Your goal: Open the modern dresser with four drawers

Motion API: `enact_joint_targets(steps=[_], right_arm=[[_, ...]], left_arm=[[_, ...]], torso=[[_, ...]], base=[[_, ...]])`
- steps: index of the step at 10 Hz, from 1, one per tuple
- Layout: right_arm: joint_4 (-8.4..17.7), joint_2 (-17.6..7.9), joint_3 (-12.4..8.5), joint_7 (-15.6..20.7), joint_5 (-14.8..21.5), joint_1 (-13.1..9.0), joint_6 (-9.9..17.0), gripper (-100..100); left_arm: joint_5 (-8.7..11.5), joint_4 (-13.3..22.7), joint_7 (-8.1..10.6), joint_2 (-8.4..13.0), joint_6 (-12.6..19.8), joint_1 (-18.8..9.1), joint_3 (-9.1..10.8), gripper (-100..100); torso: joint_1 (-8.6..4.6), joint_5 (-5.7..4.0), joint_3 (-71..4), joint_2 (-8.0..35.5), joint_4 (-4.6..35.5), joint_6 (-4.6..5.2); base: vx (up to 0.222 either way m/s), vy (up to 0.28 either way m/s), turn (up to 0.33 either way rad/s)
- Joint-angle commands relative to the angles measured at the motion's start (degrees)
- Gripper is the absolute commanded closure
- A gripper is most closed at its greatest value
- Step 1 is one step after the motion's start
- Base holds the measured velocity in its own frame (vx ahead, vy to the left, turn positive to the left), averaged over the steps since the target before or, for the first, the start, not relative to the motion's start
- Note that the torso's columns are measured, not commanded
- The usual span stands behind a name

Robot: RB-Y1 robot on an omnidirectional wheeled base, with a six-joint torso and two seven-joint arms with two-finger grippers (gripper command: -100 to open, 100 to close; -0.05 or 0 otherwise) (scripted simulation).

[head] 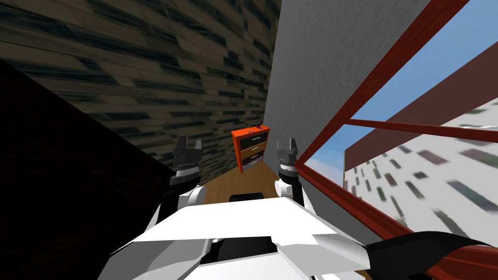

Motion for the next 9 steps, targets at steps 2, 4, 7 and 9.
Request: enact_joint_targets(steps=[2,4,7,9], right_arm=[[0.0,0.0,0.0,0.0,0.0,0.0,0.0,0],[-0.01,0.0,0.0,0.0,0.0,0.0,0.0,0],[-0.02,0.0,0.0,0.0,0.0,0.0,0.0,0],[-0.02,0.0,0.0,0.0,0.0,0.0,-0.01,0]], left_arm=[[0.0,0.0,0.0,0.0,0.0,0.0,0.0,0],[0.0,-0.01,0.0,0.0,0.0,0.0,0.0,0],[0.0,-0.01,0.0,0.0,0.0,0.0,0.0,0],[0.0,-0.02,0.0,0.0,-0.01,0.0,0.0,0]], torso=[[0.0,0.0,-12.0,5.97,6.0,0.0],[0.0,0.0,-28.5,14.22,14.24,0.0],[0.0,0.0,-53.81,26.93,26.91,0.0],[0.0,0.0,-70.73,35.39,35.37,0.0]], base=[[0.0,0.0,0.0],[0.0,0.0,0.0],[0.0,0.0,0.0],[0.0,0.0,0.0]])
